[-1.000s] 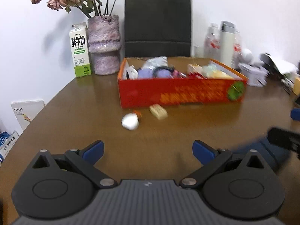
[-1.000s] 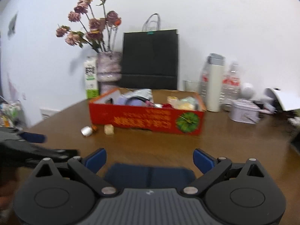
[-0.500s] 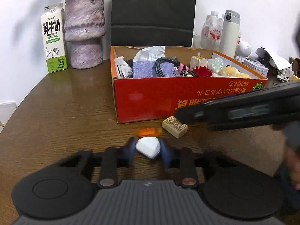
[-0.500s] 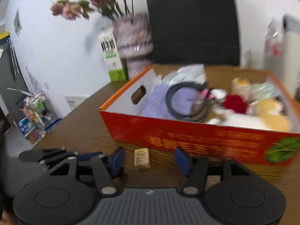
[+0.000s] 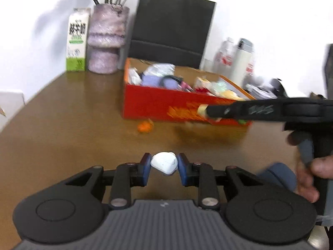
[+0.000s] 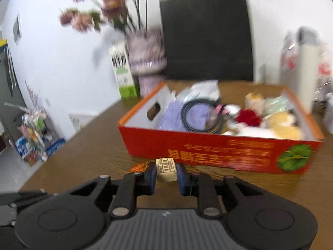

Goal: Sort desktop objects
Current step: 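Grasp the beige block with the right gripper while the left grasps the small white object, then carry the block and white object into the box and release both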

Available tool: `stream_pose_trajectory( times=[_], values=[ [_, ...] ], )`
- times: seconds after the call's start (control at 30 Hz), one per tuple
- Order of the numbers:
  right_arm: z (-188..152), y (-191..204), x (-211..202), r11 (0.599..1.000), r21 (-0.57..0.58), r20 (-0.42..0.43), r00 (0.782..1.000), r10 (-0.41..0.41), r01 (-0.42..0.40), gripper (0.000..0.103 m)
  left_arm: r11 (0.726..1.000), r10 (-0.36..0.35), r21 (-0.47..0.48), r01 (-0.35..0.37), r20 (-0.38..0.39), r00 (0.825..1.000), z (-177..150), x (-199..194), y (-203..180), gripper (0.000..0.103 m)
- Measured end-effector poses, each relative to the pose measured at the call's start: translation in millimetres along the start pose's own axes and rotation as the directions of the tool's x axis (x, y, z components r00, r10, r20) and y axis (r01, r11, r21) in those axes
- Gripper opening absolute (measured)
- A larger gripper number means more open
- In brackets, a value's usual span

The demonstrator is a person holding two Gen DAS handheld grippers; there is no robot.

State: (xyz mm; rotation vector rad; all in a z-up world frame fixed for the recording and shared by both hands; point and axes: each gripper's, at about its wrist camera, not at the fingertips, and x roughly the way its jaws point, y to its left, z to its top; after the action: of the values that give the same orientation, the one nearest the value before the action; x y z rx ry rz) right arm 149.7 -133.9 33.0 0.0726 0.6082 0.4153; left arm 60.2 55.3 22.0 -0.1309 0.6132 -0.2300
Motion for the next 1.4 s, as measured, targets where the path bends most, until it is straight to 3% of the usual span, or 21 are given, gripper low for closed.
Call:
stream_pose_trajectory(
  times=[0.13, 0.27, 0.37, 0.63, 0.8, 0.87, 0.93, 1.07, 1.2, 1.27, 1.4],
  values=[
    [-28, 1, -62, 0.998, -0.016, 0.052, 0.997, -0.058, 0.059, 0.020, 0.998, 0.033, 0.054, -0.032, -0.019, 0.999, -17, -10, -24, 0.028],
    [-61, 2, -119, 0.994, -0.027, 0.082, 0.991, -0.107, 0.110, 0.020, 0.999, 0.008, 0.034, -0.008, -0.002, 1.000, -31, -36, -40, 0.028],
    [-83, -4, -153, 0.991, -0.002, 0.099, 0.986, -0.135, 0.136, 0.020, 0.998, 0.052, 0.044, -0.052, 0.014, 0.999, -43, -47, -56, 0.028],
    [-135, -1, -193, 0.990, 0.010, 0.077, 0.987, -0.139, 0.139, 0.020, 0.996, 0.073, 0.049, -0.076, 0.049, 0.996, -72, -84, -80, 0.028],
    [-139, 14, -199, 0.992, 0.005, 0.101, 0.986, -0.130, 0.130, 0.020, 0.998, 0.063, 0.020, -0.064, 0.066, 0.996, -70, -96, -76, 0.028],
    [-133, 18, -200, 0.993, -0.002, 0.113, 0.986, -0.119, 0.120, 0.020, 0.998, 0.067, 0.014, -0.069, 0.101, 0.993, -59, -100, -72, 0.028],
    [-121, 17, -198, 0.995, 0.006, 0.122, 0.987, -0.102, 0.102, 0.020, 1.000, 0.022, -0.006, -0.021, 0.112, 0.994, -40, -94, -63, 0.028],
    [-69, 8, -187, 1.000, 0.012, 0.155, 0.988, 0.002, -0.004, 0.020, 1.000, 0.024, -0.003, -0.024, 0.139, 0.990, 11, -65, -50, 0.028],
    [-3, -3, -157, 0.998, -0.056, 0.227, 0.974, -0.021, 0.034, 0.020, 0.998, 0.058, -0.005, -0.058, 0.171, 0.984, 77, -24, -30, 0.028],
    [32, -15, -130, 0.997, -0.057, 0.231, 0.973, -0.029, 0.044, 0.020, 0.996, 0.092, -0.012, -0.092, 0.156, 0.983, 108, 4, -18, 0.028],
    [82, -35, -63, 0.996, -0.072, 0.186, 0.982, -0.028, 0.042, 0.020, 0.995, 0.092, -0.045, -0.089, 0.058, 0.994, 153, 69, 9, 0.028]
  ],
)
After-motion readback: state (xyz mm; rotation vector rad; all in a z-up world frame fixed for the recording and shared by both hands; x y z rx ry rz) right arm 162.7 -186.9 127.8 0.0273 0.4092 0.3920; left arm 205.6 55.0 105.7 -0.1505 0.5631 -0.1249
